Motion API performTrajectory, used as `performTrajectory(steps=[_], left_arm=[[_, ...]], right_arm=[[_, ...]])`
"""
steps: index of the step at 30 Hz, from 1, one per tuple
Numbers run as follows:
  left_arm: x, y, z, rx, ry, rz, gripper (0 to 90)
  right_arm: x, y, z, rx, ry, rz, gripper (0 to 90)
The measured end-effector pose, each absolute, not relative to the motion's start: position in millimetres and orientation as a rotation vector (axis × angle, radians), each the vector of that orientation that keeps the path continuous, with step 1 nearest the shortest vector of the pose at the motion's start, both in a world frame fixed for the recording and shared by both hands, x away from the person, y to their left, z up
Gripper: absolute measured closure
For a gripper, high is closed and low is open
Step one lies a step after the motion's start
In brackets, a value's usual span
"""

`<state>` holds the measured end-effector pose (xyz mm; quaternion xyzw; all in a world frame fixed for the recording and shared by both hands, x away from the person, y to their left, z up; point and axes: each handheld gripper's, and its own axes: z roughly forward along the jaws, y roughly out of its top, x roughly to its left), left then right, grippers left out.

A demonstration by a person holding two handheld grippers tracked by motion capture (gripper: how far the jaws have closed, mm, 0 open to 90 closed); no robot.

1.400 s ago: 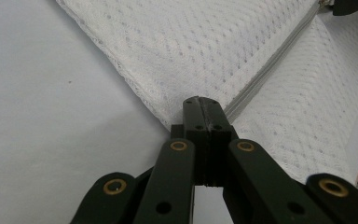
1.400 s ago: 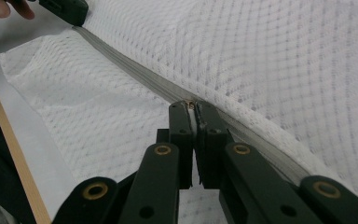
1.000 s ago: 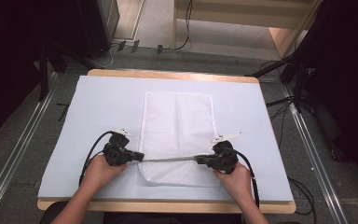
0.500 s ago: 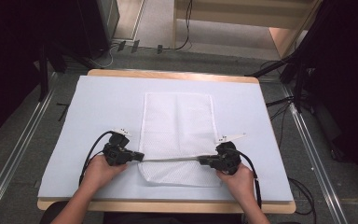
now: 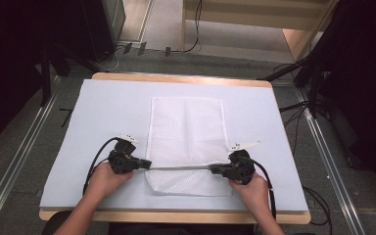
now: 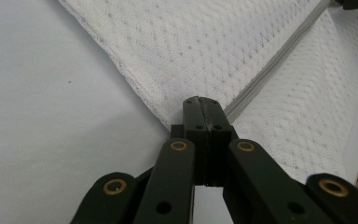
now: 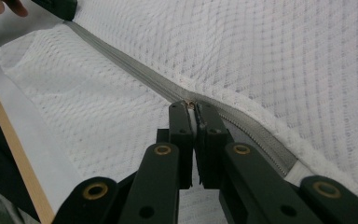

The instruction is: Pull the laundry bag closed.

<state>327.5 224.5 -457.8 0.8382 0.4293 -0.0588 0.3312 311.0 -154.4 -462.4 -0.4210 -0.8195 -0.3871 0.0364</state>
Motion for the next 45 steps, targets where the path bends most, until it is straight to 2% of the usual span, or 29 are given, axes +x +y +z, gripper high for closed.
performTrajectory(steps=[45], left_arm=[[327.9,224.7,-457.7,2.196,1.114,-0.151,90.0]], right_arm=[[307.3,-178.6,-456.6,-1.350,-2.495,-1.159,88.9]])
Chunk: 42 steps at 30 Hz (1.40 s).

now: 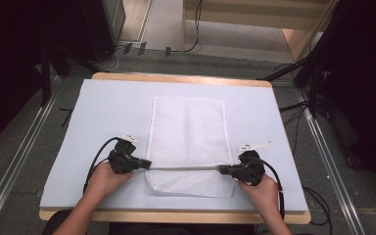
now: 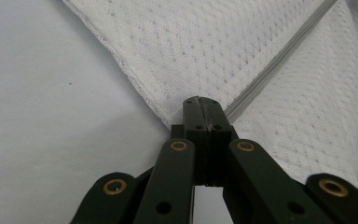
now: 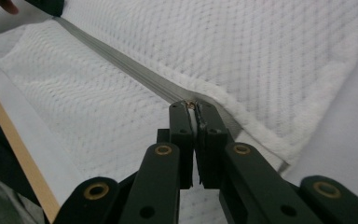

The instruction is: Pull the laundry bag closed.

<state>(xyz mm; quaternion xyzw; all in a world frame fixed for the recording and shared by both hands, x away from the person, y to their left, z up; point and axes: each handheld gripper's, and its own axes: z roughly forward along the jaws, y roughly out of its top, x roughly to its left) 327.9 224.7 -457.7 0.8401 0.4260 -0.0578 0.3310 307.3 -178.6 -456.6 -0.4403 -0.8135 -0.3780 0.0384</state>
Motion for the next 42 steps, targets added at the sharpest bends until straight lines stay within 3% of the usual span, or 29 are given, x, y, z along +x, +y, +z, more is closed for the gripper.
performTrajectory(steps=[18,21,36,40,42], left_arm=[[327.3,225.5,-457.8,2.194,1.116,-0.147,90.0],[327.5,225.2,-458.0,2.194,1.113,-0.148,90.0],[326.7,224.2,-457.0,2.200,1.098,-0.133,90.0],[327.4,223.7,-454.4,2.206,1.092,-0.148,88.7],[327.1,222.9,-452.5,2.207,1.079,-0.150,79.9]], right_arm=[[303.6,-196.6,-455.1,-1.448,-2.520,-1.108,89.1],[306.1,-220.9,-455.7,-1.493,-2.390,-1.172,89.0],[310.6,-218.4,-461.0,-1.424,-2.417,-1.183,88.4],[308.8,-217.6,-459.2,-1.389,-2.451,-1.198,83.9],[308.5,-217.2,-458.6,-1.388,-2.466,-1.222,76.8]])
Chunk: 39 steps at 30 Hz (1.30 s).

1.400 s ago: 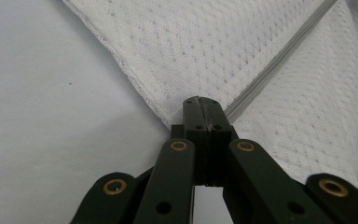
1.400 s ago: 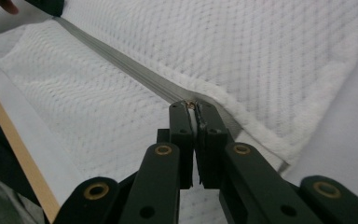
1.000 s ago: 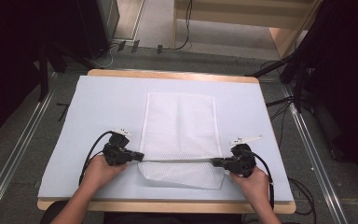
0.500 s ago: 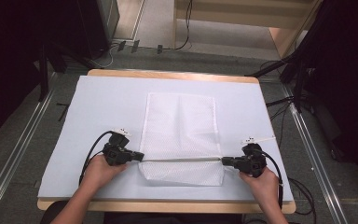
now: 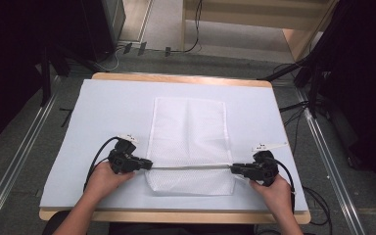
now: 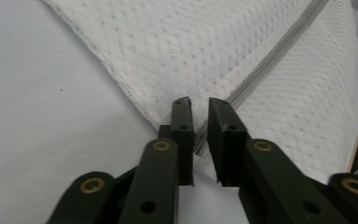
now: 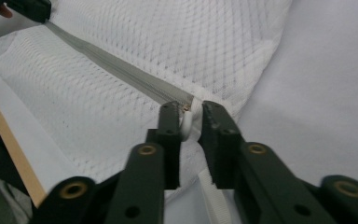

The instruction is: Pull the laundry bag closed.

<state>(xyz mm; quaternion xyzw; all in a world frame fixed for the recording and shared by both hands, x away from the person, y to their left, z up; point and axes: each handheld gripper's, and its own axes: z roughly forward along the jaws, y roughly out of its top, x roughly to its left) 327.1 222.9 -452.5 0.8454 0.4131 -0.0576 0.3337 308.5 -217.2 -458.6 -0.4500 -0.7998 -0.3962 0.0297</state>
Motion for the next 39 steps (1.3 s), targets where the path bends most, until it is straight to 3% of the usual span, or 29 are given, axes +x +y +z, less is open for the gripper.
performTrajectory(steps=[5,9,24,33,39], left_arm=[[326.5,223.3,-448.8,2.196,1.090,-0.139,71.9],[326.5,227.9,-443.7,2.179,1.106,-0.114,64.7],[329.9,249.9,-432.7,2.104,1.157,-0.002,44.0],[333.3,264.0,-430.9,2.080,1.192,0.051,39.4],[335.6,267.8,-432.5,2.078,1.206,0.062,38.5]], right_arm=[[308.6,-217.6,-454.6,-1.368,-2.480,-1.280,63.6],[309.0,-222.4,-451.6,-1.379,-2.480,-1.323,58.0],[309.5,-250.5,-447.5,-1.391,-2.628,-1.417,45.0],[313.5,-268.0,-452.4,-1.485,-2.681,-1.427,33.7],[315.9,-270.9,-456.7,-1.534,-2.653,-1.414,32.3]])
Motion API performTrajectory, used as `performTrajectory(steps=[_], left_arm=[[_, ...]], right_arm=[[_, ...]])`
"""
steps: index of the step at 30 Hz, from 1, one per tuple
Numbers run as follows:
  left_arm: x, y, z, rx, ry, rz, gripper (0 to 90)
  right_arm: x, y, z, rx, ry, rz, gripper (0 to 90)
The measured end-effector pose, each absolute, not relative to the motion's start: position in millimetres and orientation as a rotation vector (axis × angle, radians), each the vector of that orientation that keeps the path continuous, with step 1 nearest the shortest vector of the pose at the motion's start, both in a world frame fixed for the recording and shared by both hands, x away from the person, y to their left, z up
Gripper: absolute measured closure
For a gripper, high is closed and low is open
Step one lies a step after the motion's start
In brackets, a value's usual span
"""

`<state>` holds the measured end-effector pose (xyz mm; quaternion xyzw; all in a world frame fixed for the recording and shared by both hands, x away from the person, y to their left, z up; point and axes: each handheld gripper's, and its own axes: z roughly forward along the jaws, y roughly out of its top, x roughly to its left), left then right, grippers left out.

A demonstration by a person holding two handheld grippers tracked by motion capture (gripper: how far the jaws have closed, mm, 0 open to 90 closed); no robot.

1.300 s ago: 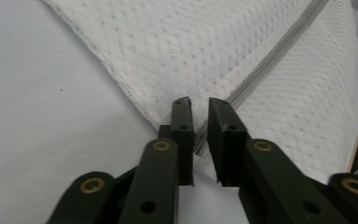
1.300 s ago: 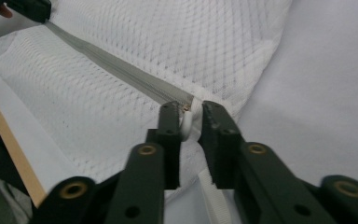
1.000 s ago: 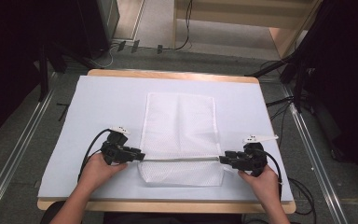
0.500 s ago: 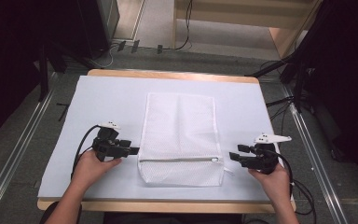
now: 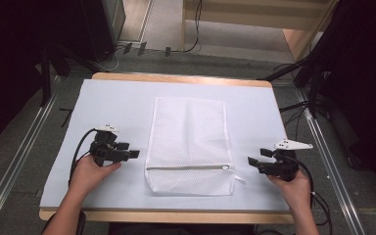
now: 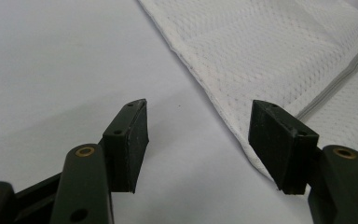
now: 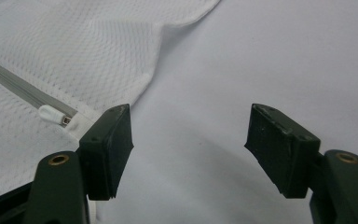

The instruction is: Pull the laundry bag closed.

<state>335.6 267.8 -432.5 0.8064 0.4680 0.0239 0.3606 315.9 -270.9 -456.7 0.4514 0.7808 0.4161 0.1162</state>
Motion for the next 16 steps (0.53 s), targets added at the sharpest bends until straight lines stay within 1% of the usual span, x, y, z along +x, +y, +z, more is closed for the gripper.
performTrajectory(steps=[12,16], left_arm=[[337.4,269.4,-434.7,2.078,1.224,0.065,37.6],[338.4,270.6,-435.4,2.075,1.231,0.063,36.0]], right_arm=[[316.8,-270.1,-460.3,1.349,2.286,1.203,31.4],[317.7,-269.6,-461.6,1.353,2.291,1.208,29.8]])
